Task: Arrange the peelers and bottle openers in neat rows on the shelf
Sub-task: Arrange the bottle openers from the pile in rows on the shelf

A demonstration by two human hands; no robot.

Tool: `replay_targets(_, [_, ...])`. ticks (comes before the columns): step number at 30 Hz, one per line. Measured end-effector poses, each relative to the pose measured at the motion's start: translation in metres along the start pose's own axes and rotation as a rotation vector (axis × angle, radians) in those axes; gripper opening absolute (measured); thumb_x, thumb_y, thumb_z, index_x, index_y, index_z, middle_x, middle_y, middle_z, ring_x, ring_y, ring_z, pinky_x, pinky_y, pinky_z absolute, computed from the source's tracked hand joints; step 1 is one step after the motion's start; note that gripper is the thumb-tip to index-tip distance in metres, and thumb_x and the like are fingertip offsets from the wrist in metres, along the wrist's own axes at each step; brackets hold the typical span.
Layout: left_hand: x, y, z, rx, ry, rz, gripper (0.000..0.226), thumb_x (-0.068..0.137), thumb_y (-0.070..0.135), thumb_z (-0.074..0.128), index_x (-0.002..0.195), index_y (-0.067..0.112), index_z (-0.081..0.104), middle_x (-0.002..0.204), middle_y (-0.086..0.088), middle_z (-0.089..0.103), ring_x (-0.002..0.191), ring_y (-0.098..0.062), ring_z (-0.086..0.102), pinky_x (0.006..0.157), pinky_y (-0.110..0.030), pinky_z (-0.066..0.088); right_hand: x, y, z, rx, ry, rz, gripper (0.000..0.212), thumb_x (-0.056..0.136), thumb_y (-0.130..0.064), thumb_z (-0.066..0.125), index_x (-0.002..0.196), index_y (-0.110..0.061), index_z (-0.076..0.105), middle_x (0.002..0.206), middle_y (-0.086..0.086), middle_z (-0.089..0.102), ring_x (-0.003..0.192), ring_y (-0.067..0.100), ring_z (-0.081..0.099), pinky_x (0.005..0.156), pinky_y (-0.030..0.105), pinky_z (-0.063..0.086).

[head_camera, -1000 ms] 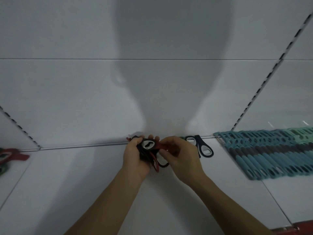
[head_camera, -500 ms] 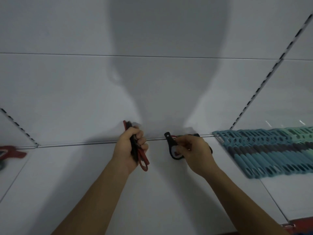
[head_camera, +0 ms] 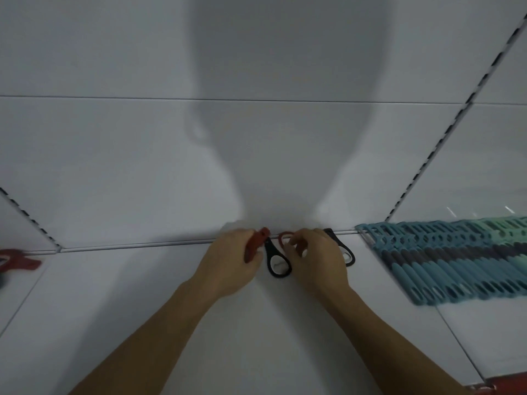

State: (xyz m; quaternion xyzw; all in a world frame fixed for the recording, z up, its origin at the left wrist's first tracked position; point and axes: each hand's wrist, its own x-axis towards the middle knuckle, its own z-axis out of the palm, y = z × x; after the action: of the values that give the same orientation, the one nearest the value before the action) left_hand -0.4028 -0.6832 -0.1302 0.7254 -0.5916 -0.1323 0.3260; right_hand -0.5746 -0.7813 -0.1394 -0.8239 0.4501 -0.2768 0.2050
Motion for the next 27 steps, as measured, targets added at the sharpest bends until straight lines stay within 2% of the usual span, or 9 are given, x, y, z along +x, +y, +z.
replay_targets(2, [-0.005, 0.003, 0.014, 0.094, -0.045, 0.043, 0.014, 0.095, 0.033, 0.065, 0.091, 0.022, 0.058, 0.094, 0.006, 0.053, 0.078, -0.015, 0.057, 0.073, -0.035, 0.05, 0.003, 0.016, -0.011, -0.029, 0.035, -0.029, 0.007, 0.088, -0.017, 0.067, 0.094, -0.02, 0.072, 0.091, -0.004, 0.063, 0.082, 0.017, 0.059, 0.065, 0.021, 0.043])
replay_targets(5, [-0.012, 0.004, 0.029, 0.178, -0.097, 0.061, 0.027, 0.096, 0.045, 0.063, 0.115, 0.026, 0.064, 0.116, 0.007, 0.046, 0.085, -0.013, 0.059, 0.077, -0.033, 0.054, 0.003, 0.047, -0.031, -0.164, 0.037, -0.088, 0.028, 0.08, -0.007, 0.072, 0.108, -0.014, 0.073, 0.106, 0.006, 0.064, 0.097, 0.026, 0.055, 0.082, 0.036, 0.049])
replay_targets(8, [-0.013, 0.005, 0.034, 0.212, -0.1, 0.075, 0.032, 0.097, 0.045, 0.062, 0.124, 0.027, 0.063, 0.123, 0.008, 0.045, 0.084, -0.011, 0.059, 0.076, -0.03, 0.055, -0.001, 0.066, -0.041, -0.182, -0.067, -0.014, 0.044, 0.078, -0.008, 0.072, 0.121, -0.017, 0.07, 0.123, 0.008, 0.057, 0.115, 0.028, 0.048, 0.097, 0.043, 0.044])
replay_targets(12, [-0.008, 0.005, 0.035, 0.229, -0.092, 0.087, 0.033, 0.097, 0.038, 0.061, 0.127, 0.025, 0.062, 0.131, 0.008, 0.045, 0.087, -0.012, 0.061, 0.076, -0.03, 0.054, -0.008, 0.076, -0.037, -0.199, -0.143, -0.009, 0.049, 0.082, -0.013, 0.068, 0.131, -0.021, 0.063, 0.136, 0.005, 0.054, 0.13, 0.028, 0.041, 0.111, 0.046, 0.035])
replay_targets(17, [0.0, 0.005, 0.036, 0.223, -0.099, 0.089, 0.032, 0.097, 0.032, 0.061, 0.127, 0.022, 0.063, 0.132, 0.008, 0.047, 0.089, -0.014, 0.062, 0.077, -0.035, 0.057, -0.008, 0.078, -0.035, -0.207, -0.13, -0.002, 0.05, 0.084, -0.019, 0.067, 0.133, -0.024, 0.062, 0.142, -0.001, 0.053, 0.134, 0.025, 0.041, 0.112, 0.048, 0.033])
replay_targets(21, [0.0, 0.001, 0.036, 0.208, -0.108, 0.12, 0.033, 0.096, 0.029, 0.062, 0.128, 0.024, 0.063, 0.131, 0.009, 0.048, 0.088, -0.012, 0.062, 0.077, -0.031, 0.056, -0.008, 0.079, -0.037, -0.189, -0.122, -0.026, 0.048, 0.084, -0.02, 0.068, 0.132, -0.023, 0.063, 0.141, -0.003, 0.055, 0.133, 0.025, 0.043, 0.11, 0.047, 0.036])
replay_targets(25, [0.001, -0.001, 0.034, 0.181, -0.127, 0.136, 0.033, 0.095, 0.028, 0.064, 0.127, 0.027, 0.063, 0.13, 0.011, 0.045, 0.087, -0.011, 0.062, 0.076, -0.027, 0.053, -0.009, 0.077, -0.039, -0.188, -0.148, -0.001, 0.055, 0.085, -0.018, 0.067, 0.138, -0.025, 0.057, 0.151, 0.002, 0.045, 0.14, 0.028, 0.037, 0.115, 0.048, 0.031])
replay_targets(27, [0.0, -0.001, 0.03, 0.128, -0.11, 0.124, 0.028, 0.095, 0.029, 0.064, 0.123, 0.028, 0.064, 0.124, 0.011, 0.044, 0.081, -0.01, 0.06, 0.074, -0.027, 0.052, -0.012, 0.069, -0.041, -0.148, -0.086, -0.047, 0.056, 0.083, -0.012, 0.07, 0.137, -0.02, 0.058, 0.152, 0.008, 0.042, 0.139, 0.031, 0.037, 0.113, 0.051, 0.035])
